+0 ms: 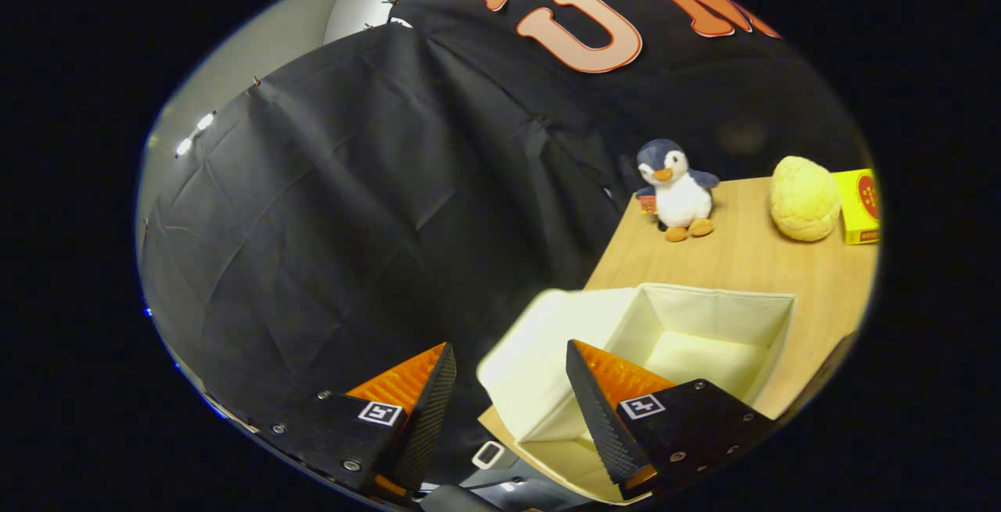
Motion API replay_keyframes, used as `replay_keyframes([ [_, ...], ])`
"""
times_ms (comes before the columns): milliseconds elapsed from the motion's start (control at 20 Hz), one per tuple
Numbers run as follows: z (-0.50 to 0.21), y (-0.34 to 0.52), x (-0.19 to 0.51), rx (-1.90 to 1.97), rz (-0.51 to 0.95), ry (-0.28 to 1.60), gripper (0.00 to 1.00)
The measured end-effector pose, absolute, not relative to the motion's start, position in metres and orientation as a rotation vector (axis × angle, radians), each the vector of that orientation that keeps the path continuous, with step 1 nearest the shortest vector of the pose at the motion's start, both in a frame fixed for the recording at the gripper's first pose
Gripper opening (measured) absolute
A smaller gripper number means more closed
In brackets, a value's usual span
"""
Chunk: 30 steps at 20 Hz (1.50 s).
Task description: Open the storage box then place both shoes into the box .Put the left shoe in first, then the right shoe, with the right side of both shoes facing outward in a uniform manner.
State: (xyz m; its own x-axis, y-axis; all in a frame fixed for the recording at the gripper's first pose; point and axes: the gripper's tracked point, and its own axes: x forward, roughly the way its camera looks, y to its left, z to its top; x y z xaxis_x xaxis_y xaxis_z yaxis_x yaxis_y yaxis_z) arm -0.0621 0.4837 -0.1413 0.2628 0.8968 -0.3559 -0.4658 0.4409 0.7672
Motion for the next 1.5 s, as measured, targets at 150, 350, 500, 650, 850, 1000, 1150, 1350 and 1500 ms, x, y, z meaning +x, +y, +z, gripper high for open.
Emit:
replay_keyframes([
  [150,-0.171,0.435,-0.050,0.517,0.890,0.864,0.90],
  [350,-0.225,0.357,-0.038,0.411,0.727,0.873,0.94],
  [500,-0.276,0.303,-0.041,0.361,0.608,0.940,0.94],
  [650,-0.313,0.256,-0.042,0.315,0.496,0.988,0.94],
  [850,-0.353,0.211,-0.052,0.276,0.386,1.040,0.95],
  [1000,-0.378,0.193,-0.064,0.244,0.336,1.080,0.95],
  [1150,-0.409,0.176,-0.075,0.181,0.294,1.140,0.93],
  [1350,-0.436,0.175,-0.076,0.178,0.259,1.168,0.86],
  [1500,-0.452,0.172,-0.063,0.180,0.205,1.161,0.72],
])
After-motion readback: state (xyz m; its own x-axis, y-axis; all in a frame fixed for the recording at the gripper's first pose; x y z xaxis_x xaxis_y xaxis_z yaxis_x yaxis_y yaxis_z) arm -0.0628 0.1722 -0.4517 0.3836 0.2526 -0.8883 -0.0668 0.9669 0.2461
